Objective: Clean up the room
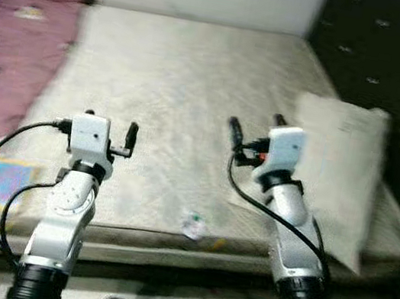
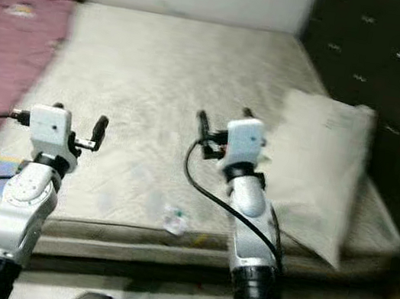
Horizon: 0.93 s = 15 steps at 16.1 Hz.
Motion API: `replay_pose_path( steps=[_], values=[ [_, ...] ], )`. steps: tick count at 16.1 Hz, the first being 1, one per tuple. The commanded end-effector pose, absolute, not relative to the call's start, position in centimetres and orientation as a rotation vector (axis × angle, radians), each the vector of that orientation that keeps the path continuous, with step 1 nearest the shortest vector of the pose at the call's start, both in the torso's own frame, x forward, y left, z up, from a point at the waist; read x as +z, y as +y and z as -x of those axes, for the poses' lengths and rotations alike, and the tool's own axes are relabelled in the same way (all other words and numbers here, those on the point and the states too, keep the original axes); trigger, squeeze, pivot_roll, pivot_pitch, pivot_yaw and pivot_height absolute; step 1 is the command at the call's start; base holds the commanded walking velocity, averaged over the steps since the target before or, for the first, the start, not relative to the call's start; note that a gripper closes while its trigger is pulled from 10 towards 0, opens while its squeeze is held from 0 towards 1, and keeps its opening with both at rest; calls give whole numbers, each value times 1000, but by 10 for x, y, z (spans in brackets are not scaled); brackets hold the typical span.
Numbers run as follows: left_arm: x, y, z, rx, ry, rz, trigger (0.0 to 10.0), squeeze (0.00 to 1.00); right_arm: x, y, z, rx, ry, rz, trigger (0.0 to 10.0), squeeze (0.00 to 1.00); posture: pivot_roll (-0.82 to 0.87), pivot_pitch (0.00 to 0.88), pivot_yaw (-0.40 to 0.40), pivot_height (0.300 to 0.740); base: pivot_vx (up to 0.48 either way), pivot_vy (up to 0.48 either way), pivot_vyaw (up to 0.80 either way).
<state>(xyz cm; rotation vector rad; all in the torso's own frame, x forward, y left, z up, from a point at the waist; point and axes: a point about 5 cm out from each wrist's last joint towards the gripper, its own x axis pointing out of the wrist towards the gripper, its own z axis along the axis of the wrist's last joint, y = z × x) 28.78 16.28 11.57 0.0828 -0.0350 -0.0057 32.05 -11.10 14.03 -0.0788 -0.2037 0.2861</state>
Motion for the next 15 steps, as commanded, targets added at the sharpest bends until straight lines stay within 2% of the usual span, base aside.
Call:
replay_pose_path(
  steps=[1,5,7,11,14,15],
  values=[
    [121,159,-292,-6,-58,-101,10000,0,145,-109,-324,282,-219,70,10000,0,63,0,-47,740,0,0,800],
    [123,165,-292,45,-55,-83,10000,0,149,-105,-328,296,-234,73,10000,0,80,0,-60,740,0,0,688],
    [119,157,-289,12,-50,-87,10000,0,154,-101,-329,318,-250,80,10000,0,77,0,-61,740,0,0,0],
    [117,159,-288,11,-25,-72,10000,0,159,-103,-331,291,-253,47,10000,0,68,13,-35,740,0,0,0],
    [114,157,-288,-20,-7,-55,10000,0,144,-111,-324,256,-203,29,10000,0,76,0,-29,740,0,0,0],
    [114,156,-288,-25,-7,-53,10000,0,140,-115,-322,236,-189,11,10000,0,77,0,-28,740,0,0,-800]
  ],
)
